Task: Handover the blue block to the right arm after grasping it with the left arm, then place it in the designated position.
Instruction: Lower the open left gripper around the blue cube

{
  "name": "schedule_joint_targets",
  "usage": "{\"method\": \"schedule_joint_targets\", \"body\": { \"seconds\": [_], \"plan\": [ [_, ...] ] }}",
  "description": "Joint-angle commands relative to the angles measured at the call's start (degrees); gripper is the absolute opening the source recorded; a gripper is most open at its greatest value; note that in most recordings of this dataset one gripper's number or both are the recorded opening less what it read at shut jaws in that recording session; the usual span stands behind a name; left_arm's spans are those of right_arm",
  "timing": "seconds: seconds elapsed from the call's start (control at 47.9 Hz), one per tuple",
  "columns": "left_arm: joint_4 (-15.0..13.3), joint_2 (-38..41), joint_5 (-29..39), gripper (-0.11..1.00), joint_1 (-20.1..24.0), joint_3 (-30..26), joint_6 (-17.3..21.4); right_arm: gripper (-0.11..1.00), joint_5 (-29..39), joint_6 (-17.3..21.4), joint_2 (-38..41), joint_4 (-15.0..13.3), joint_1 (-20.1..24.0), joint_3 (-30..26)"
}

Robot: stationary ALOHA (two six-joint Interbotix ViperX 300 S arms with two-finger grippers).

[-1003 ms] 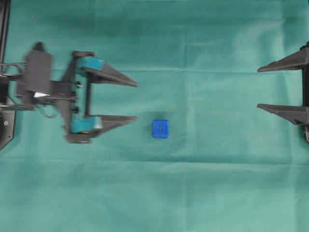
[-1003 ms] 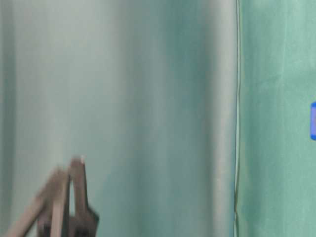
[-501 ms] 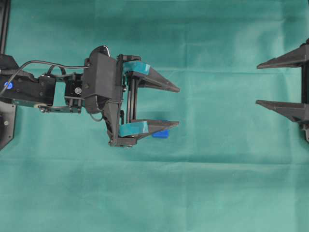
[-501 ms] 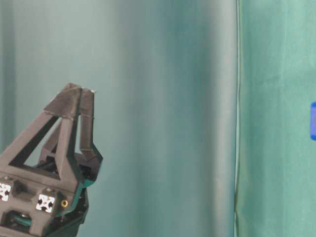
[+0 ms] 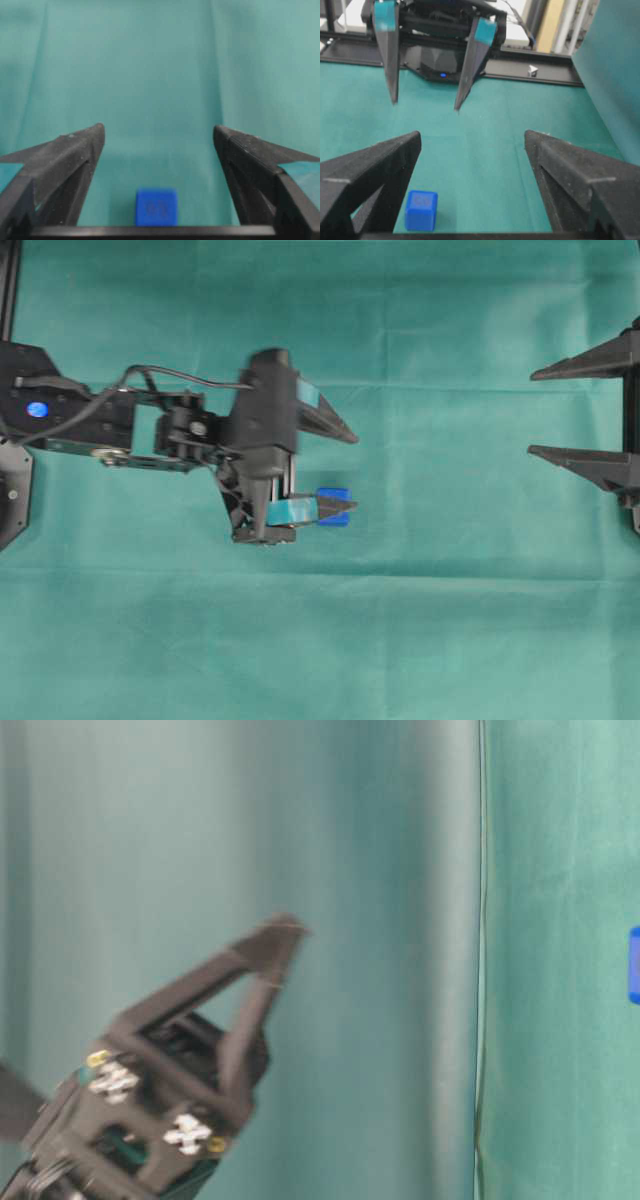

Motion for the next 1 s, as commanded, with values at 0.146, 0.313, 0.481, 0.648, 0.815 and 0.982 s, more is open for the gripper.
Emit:
{"method": "schedule_joint_targets", "body": {
  "seconds": [0.146, 0.313, 0.481, 0.648, 0.815, 0.982],
  "plan": [
    [0.1, 2.4, 13.2, 1.0, -0.4, -7.2, -1.0, 0.93, -0.3, 0.1, 1.1, 0.2, -0.2, -1.6],
    [0.1, 4.3, 21.6, 1.0, -0.4, -10.6, -1.8, 0.93, -0.2, 0.1, 1.2, 0.2, -0.2, -1.6],
    [0.1, 5.1, 23.2, 1.0, -0.4, -12.0, -1.8, 0.93, -0.2, 0.1, 1.3, 0.2, -0.2, -1.6],
    [0.1, 5.1, 23.2, 1.0, -0.4, -12.0, -1.8, 0.93, -0.2, 0.1, 1.4, 0.2, -0.2, -1.6],
    [0.1, 5.1, 23.2, 1.0, -0.4, -11.9, -1.8, 0.93, -0.2, 0.1, 1.4, 0.2, -0.2, -1.6],
    [0.1, 5.0, 23.1, 1.0, -0.4, -11.7, -1.8, 0.93, -0.1, 0.1, 1.4, 0.2, -0.2, -1.6]
  ]
}}
